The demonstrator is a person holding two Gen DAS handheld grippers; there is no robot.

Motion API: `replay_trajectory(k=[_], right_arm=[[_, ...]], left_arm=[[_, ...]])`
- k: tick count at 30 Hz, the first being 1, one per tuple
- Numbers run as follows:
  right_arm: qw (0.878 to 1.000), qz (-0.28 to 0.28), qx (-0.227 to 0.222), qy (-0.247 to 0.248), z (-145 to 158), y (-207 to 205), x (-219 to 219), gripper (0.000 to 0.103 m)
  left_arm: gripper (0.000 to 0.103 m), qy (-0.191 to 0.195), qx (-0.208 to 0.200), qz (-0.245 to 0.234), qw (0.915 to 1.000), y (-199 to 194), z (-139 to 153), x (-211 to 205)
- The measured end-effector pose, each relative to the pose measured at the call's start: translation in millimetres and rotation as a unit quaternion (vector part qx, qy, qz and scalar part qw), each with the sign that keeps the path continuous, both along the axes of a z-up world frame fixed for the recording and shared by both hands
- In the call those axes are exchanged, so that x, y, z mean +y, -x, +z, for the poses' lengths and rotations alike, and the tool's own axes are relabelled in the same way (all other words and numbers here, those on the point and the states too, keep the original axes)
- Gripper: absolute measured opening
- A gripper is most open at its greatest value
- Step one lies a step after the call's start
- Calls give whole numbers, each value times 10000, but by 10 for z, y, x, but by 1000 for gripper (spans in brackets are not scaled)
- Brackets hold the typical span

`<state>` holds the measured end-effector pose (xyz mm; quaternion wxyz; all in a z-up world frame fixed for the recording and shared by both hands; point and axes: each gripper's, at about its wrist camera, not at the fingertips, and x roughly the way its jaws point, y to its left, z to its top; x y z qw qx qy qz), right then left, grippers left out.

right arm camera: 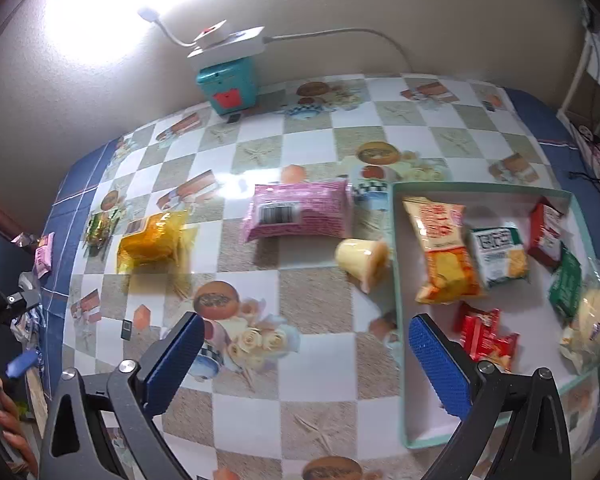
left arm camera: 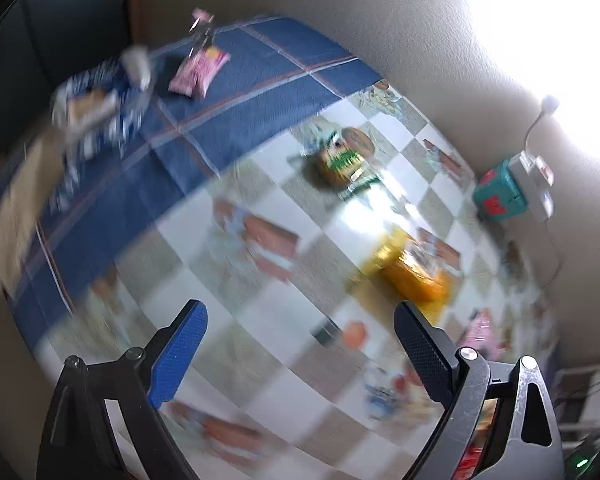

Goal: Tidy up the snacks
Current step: 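Move both open tools back over the loose snacks on the table, then grasp the yellow pack with the right tool while the left tool grasps the green-wrapped biscuit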

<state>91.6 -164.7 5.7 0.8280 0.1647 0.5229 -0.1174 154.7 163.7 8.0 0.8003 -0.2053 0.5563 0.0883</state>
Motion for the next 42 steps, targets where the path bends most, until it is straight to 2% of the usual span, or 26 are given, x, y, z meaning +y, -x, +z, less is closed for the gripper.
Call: replay_trajectory(k=[8,12,17,23,29,33,36,38,40,42], right_arm=[[9995,262,-130,110,-65,-284,191,103],[9976,633,-182,199,-68,-497,379,103],[9895,1438,-57,118,-133,-915,676,103],[9718,2277,255,560,-309,-1446,1005,103],[9443,3107,504,962,-553,-1669,1298,103],[9323,3367,572,1190,-620,-1772,1442,102],[9289,3439,553,1256,-628,-1834,1488,101],[9278,3477,567,1231,-648,-1879,1510,96],[9285,3479,592,1154,-677,-1909,1502,83],[9301,3472,600,1035,-694,-1917,1474,76]], left_arm=[[95,-267,50,-625,9977,-488,6,386],[95,-538,149,-1242,9907,-782,-22,358],[95,-547,368,-1921,9792,-1060,-190,221],[95,-684,532,-2203,9716,-1388,-356,94],[95,-966,623,-2513,9611,-1617,-491,-118],[95,-977,672,-2651,9569,-1719,-599,-258],[95,-1116,700,-2740,9526,-1777,-676,-359],[94,-1149,680,-2743,9523,-1830,-716,-398],[93,-1177,668,-2704,9532,-1884,-755,-412],[90,-1226,699,-2641,9541,-1926,-801,-404]])
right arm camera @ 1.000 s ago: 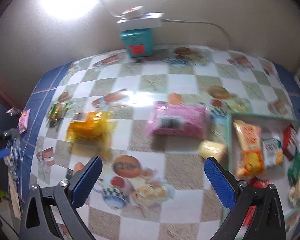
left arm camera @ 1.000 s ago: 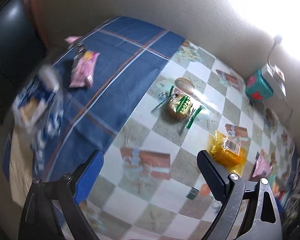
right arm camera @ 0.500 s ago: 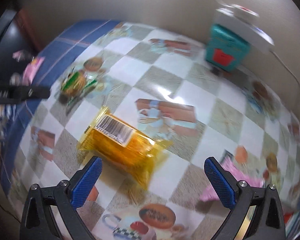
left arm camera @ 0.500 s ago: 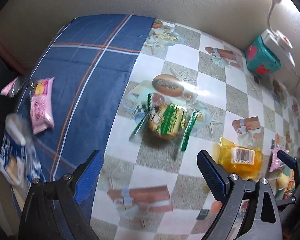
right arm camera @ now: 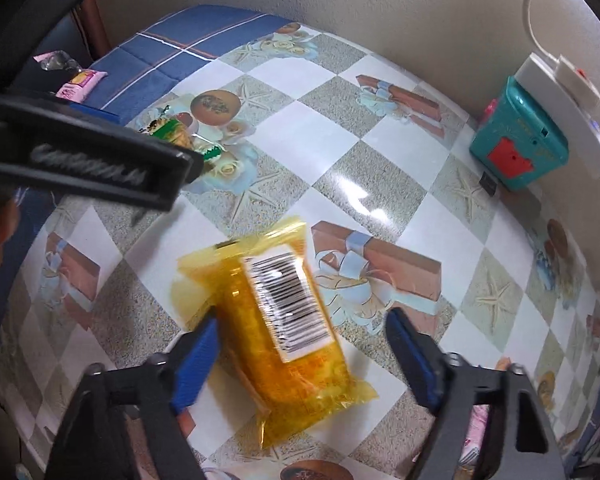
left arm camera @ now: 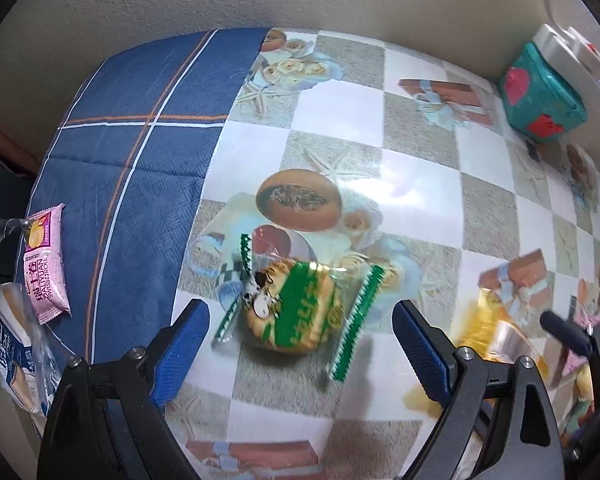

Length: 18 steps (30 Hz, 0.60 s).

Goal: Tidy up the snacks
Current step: 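Grasp the yellow pack with the right tool while the left tool grasps the green-wrapped biscuit, then lift the yellow pack and green biscuit and carry them over the tray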

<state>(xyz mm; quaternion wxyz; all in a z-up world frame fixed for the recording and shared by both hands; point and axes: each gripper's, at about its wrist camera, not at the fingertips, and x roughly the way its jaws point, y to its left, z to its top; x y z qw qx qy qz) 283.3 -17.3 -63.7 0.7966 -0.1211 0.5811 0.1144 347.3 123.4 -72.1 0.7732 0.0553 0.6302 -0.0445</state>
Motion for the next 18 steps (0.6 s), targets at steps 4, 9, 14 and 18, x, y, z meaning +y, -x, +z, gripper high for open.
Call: replay_trajectory(k=[4,9,14,18], right_arm=[[9998,-118,39,-183,29,22,-99,52],[9994,-187,69,-294,33,80,-191,48],[9988,-298,80,-376,28,195,-254,46],[9980,-416,110,-466,43,380,-298,44]], left_arm=[[78,108,76,155,9998,-77,-69,69],[67,116,7,189,9998,-75,-48,75],[62,11,-8,264,9997,-12,-84,-8],[59,61,37,433,9990,99,-85,10]])
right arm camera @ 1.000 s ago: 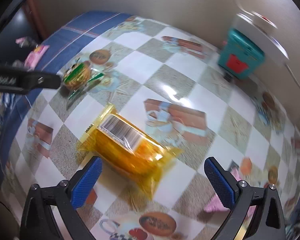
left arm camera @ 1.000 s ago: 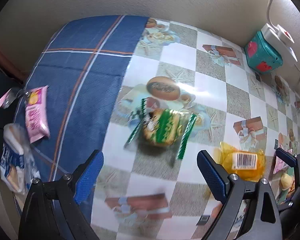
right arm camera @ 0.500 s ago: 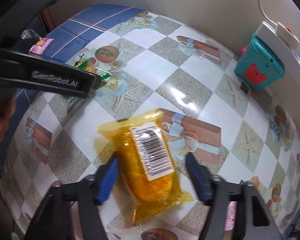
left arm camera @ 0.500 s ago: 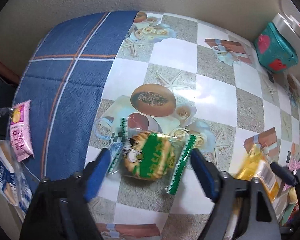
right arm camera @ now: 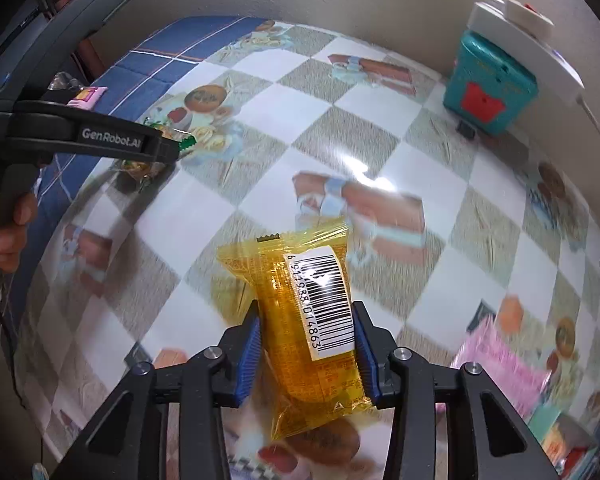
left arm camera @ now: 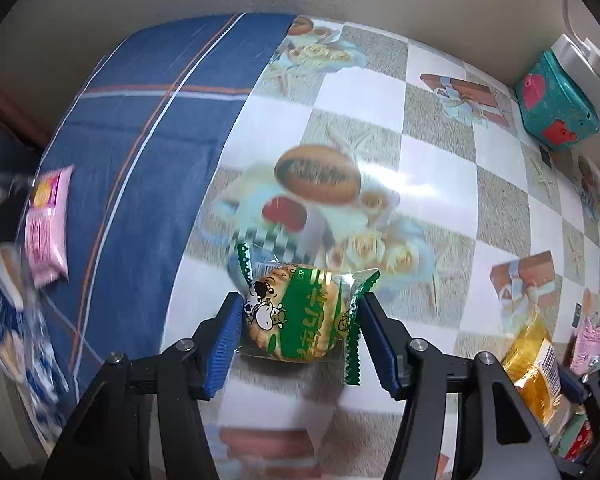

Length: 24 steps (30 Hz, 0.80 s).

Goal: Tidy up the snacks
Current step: 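Lift the yellow pack and green biscuit and carry them over the tray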

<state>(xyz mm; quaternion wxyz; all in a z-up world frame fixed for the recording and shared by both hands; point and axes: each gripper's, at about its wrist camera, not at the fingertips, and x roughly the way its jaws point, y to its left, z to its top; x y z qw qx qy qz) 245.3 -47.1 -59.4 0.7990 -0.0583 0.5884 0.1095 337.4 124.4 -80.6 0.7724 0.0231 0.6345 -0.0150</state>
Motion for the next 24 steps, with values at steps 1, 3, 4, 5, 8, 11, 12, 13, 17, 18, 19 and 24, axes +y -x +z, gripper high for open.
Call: replay_trajectory(k=[1,3,4,5,8,11,12,13,17,18,19,24], right_arm=[[10000,-43,11,-49,3,42,-17,44],[9996,-168,35,-217,17,163,-62,43],[9993,-221,35,-303,28,219,-87,43],[9989,-275,36,-388,38,279,-108,43],[9974,-446,-24,-557,109,512,-166,43],[9957,-633,-182,-656,233,779,-234,43],[9948,-716,-222,-693,277,850,-270,43],[9934,-828,-275,-739,340,943,-319,43],[9897,-1161,-480,-685,543,1235,-511,43],[9881,-1289,-554,-633,607,1326,-593,43],[9870,-1378,-575,-600,644,1381,-647,43],[9770,-1929,-721,-558,852,1686,-1115,43]], left_arm=[[59,32,26,61,10000,56,5,8],[58,103,72,119,9998,146,13,10],[58,189,102,168,9996,219,20,9],[57,236,125,196,9995,271,12,11],[57,241,148,336,9990,510,42,-26],[57,267,32,397,9988,762,149,-147],[57,340,-2,417,9986,840,194,-185],[57,438,-46,444,9980,947,261,-253],[57,742,-253,409,9961,1339,505,-513],[57,792,-314,376,9957,1401,580,-603],[57,827,-367,338,9953,1446,650,-647],[57,1004,-612,-37,9931,1733,1027,-1242]])
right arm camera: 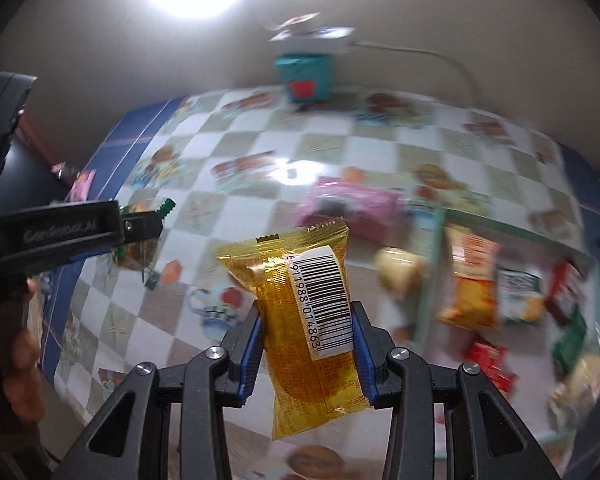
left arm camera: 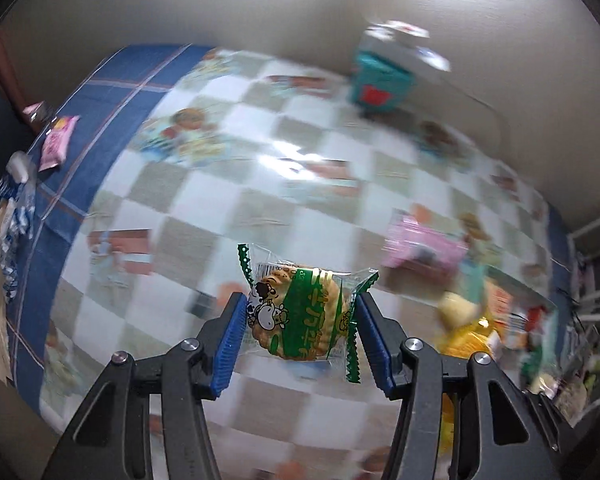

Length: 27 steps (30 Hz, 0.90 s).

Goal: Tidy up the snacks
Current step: 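Lift the yellow pack and green biscuit and carry them over the tray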

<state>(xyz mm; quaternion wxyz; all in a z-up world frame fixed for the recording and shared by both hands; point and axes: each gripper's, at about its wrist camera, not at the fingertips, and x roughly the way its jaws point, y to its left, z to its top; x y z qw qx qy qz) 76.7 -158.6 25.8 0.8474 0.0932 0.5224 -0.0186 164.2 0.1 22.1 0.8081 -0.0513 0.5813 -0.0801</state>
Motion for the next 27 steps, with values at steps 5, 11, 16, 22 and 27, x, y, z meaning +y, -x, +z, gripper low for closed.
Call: replay_trajectory(k=[5,11,16,22,27], right_arm=[[9959,-901,-23,-16,80,286,-720,43],[9775,-2099,143,182,-4,684,-1660,43],[9682,-2496,166,6,-83,864,-2130,43],[9633,-2676,-13,-219,-133,858,-2373,43],[9614,-2739,-151,-223,-149,751,-2499,43]], left_arm=[[57,178,-100,-487,9986,329,193,-691],[57,235,-54,-1238,9920,668,183,-1535],[57,186,-12,-1767,9841,863,38,-2079],[57,207,106,-2023,9790,857,-169,-2411],[58,323,54,-2113,9769,784,-243,-2555]])
